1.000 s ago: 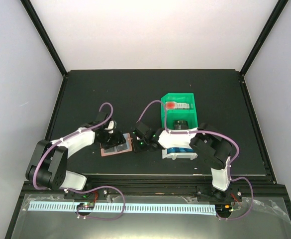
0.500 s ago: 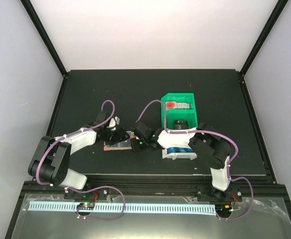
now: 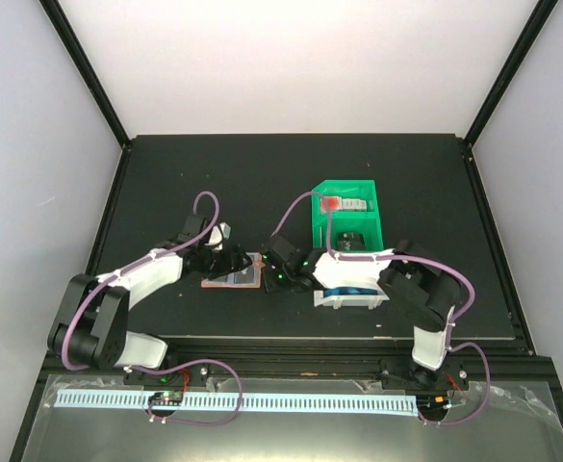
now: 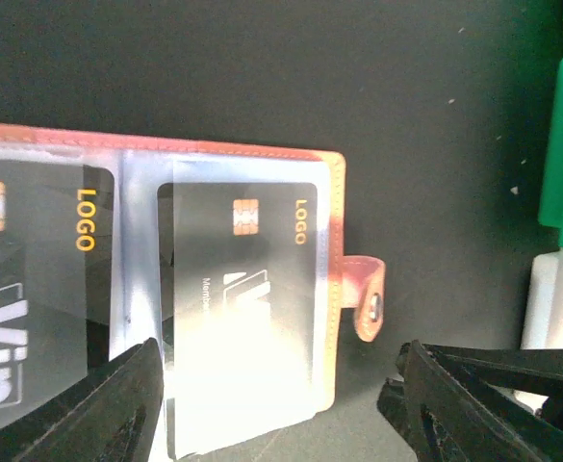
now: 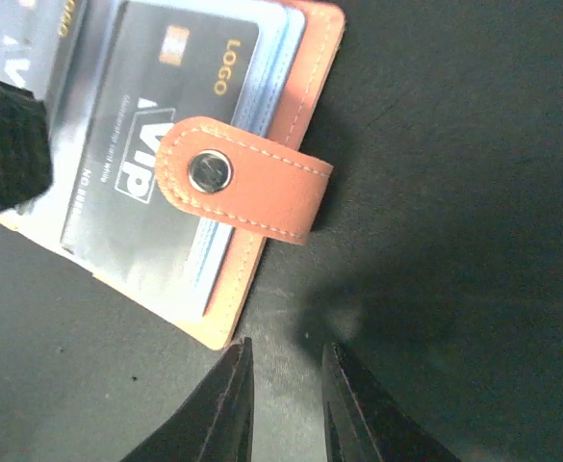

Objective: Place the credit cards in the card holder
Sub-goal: Insert the credit card into the card holder.

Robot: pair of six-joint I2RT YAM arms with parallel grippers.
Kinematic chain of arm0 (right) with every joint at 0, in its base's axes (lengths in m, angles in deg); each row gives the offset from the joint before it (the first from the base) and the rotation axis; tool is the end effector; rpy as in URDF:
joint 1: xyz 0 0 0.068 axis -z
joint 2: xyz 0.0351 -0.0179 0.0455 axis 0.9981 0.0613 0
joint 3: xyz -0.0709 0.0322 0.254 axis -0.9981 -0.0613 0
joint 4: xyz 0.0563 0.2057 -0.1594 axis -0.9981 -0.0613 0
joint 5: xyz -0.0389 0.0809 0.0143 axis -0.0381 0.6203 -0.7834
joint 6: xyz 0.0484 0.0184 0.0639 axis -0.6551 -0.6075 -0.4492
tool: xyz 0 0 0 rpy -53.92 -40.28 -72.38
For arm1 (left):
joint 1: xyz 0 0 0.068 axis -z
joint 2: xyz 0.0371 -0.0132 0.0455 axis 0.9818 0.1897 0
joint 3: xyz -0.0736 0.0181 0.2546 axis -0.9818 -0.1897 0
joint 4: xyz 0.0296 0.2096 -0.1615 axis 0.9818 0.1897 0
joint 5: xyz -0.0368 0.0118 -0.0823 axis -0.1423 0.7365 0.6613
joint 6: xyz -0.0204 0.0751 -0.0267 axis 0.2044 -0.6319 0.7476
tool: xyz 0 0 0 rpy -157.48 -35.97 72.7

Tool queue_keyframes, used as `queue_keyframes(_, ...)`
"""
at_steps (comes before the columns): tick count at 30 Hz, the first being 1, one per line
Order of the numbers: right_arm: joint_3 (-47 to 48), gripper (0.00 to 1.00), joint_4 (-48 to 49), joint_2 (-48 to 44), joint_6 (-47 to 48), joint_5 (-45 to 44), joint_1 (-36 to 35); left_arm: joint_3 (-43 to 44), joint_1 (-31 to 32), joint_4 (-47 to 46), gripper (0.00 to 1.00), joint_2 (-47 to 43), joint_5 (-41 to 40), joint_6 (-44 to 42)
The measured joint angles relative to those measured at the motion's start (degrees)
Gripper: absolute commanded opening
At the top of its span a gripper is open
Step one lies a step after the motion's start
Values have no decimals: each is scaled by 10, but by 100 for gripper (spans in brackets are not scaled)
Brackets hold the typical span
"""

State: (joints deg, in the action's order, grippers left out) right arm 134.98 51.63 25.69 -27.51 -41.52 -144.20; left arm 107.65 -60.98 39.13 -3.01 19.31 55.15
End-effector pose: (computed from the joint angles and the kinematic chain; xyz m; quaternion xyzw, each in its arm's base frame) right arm 0.2073 0.3333 0.0976 -0.1331 0.9507 0.2263 0.1654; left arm 0.2444 -0.1104 0.1151 -0.0655 0.9439 -0.2898 0.1441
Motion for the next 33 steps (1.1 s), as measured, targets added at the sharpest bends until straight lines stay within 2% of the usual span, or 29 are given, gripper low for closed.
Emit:
queue_keyframes(2, -9, 24, -7, -21, -1, -6, 1, 7, 0, 21, 66, -21, -12, -3)
queue_keyframes(7, -12, 23, -2, -55, -2, -5, 2, 22, 0, 52, 42, -45, -43, -10)
queue_keyframes(13, -12, 21, 17, -45, -11, 30, 2, 22, 0, 64, 19, -16, -53, -16)
queue_keyframes(15, -11, 20, 25, -37, -14, 44, 2, 22, 0, 63, 15, 2, -53, -20)
queue_keyframes(21, -3, 20, 36, -14, -25, 59, 2, 22, 0, 63, 11, 47, -56, -22)
queue_keyframes(29, 13, 21, 33, -5, -43, 53, 2, 22, 0, 63, 7, 49, -70, -21)
queue_keyframes(33, 31, 24, 32, 0, -47, 53, 2, 22, 0, 63, 6, 50, -73, -20)
